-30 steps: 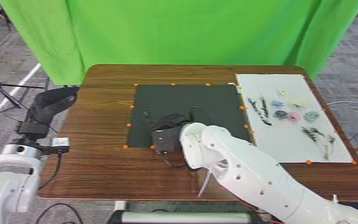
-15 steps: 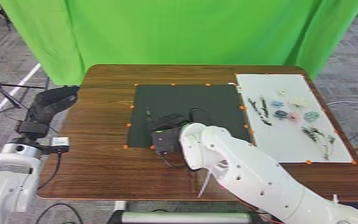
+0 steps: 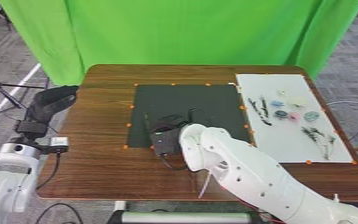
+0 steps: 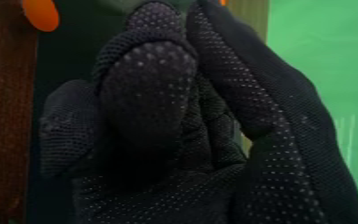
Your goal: Arrange flowers
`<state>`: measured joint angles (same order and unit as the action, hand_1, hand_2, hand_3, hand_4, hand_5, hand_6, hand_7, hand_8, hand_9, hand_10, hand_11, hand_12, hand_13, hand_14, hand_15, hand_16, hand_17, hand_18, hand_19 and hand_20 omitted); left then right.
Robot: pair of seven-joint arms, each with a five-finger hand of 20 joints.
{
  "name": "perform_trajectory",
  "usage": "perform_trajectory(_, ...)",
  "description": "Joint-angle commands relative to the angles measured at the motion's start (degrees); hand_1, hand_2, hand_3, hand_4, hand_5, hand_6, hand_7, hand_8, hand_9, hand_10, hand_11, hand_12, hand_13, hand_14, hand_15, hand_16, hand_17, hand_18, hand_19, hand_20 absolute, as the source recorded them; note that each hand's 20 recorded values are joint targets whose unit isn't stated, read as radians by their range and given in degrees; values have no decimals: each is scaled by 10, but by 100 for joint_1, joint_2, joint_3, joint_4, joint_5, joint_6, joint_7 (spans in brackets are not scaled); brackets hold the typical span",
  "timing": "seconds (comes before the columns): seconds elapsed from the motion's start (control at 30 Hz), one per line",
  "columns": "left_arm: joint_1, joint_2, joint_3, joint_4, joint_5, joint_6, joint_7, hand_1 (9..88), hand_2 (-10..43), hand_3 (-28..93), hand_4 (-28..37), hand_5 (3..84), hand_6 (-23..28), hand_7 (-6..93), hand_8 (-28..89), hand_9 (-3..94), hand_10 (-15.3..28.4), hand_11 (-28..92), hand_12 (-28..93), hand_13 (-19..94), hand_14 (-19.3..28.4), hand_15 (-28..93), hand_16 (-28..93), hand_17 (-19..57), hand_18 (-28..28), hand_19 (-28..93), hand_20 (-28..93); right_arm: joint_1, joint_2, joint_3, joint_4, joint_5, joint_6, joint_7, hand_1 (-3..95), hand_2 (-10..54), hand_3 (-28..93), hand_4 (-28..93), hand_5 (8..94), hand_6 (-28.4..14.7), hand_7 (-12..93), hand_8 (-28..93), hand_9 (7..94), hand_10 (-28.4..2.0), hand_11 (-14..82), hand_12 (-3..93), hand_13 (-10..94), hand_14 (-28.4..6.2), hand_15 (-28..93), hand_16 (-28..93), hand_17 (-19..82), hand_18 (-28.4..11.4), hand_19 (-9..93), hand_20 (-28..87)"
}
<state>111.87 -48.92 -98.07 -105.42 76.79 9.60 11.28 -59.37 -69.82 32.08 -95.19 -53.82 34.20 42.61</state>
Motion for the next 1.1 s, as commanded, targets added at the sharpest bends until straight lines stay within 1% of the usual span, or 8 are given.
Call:
perform_trajectory(0.03, 68, -39, -78, -66, 45, -83, -71, 288, -8, 621, -208, 456, 53, 138, -77, 444, 152, 186, 80, 343, 169, 129, -27, 43, 109, 117, 125, -135, 120, -129, 71, -34, 16, 185, 567, -95, 468, 73, 557, -70, 568, 138, 859, -133, 264, 369, 937, -24, 448, 269, 758, -36, 719, 465)
perform_trajectory(0.37, 64, -56, -70, -64, 15, -83, -39, 288, -10, 623, -210, 456, 53, 138, -77, 442, 152, 187, 80, 344, 169, 128, -26, 42, 110, 117, 125, -74, 337, -142, -106, -414, -185, -166, 560, -95, 462, 82, 555, -71, 568, 139, 850, -134, 284, 355, 937, -25, 447, 271, 755, -41, 722, 467)
perform_trajectory(0.43, 30, -65, -45, -32, -30, -87, -6, 288, -10, 623, -210, 456, 53, 138, -77, 441, 152, 187, 80, 344, 169, 128, -25, 42, 110, 117, 125, -36, 623, -74, -375, -565, -242, -441, 552, -95, 467, 79, 555, -72, 569, 139, 846, -135, 293, 347, 937, -27, 443, 275, 752, -44, 723, 466)
perform_trajectory(0.6, 61, -68, -87, -33, -200, -17, 63, 273, -11, 620, -219, 456, 53, 137, -77, 442, 151, 186, 80, 344, 168, 126, -26, 41, 111, 118, 124, -269, 1590, 852, -1416, -1130, -744, -1166, 534, -95, 478, 71, 556, -70, 560, 135, 834, -136, 309, 329, 937, -33, 420, 294, 736, -56, 737, 448)
perform_trajectory(0.7, 32, -80, -86, -17, -222, -35, 113, 265, -11, 621, -230, 456, 53, 136, -77, 442, 153, 186, 80, 344, 169, 125, -25, 41, 112, 117, 124, -848, 2262, 1904, -2066, -1927, -1268, -1460, 498, -95, 522, 38, 574, -64, 474, 147, 805, -145, 303, 299, 914, -48, 387, 327, 688, -74, 773, 394)
perform_trajectory(0.83, 28, -121, -97, -3, -204, -104, 117, 268, -17, 625, -231, 456, 53, 136, -76, 444, 153, 187, 81, 345, 168, 124, -25, 43, 111, 119, 125, -1748, 2969, 3083, -2479, -3201, -1115, -1450, 442, -95, 599, -6, 599, -52, 311, 100, 735, -161, 218, 247, 856, -65, 378, 328, 620, -101, 804, 348)
perform_trajectory(0.97, 89, -167, -121, -4, -211, -131, 87, 274, -27, 630, -227, 455, 53, 136, -76, 445, 152, 188, 82, 348, 168, 126, -24, 44, 112, 119, 125, -3059, 3432, 4426, -2704, -3985, -1308, -1264, 421, -95, 625, -21, 600, -38, 263, -52, 692, -169, 166, 248, 838, -67, 382, 324, 605, -107, 816, 339)
perform_trajectory(1.1, 178, -211, -180, -21, -194, -159, 67, 277, -30, 630, -224, 454, 52, 137, -76, 445, 153, 188, 82, 348, 169, 127, -24, 45, 114, 121, 126, -4278, 3584, 5450, -2721, -4785, -1360, -1003, 413, -95, 621, -28, 588, -30, 218, -55, 665, -173, 143, 247, 827, -70, 382, 324, 594, -112, 821, 337)
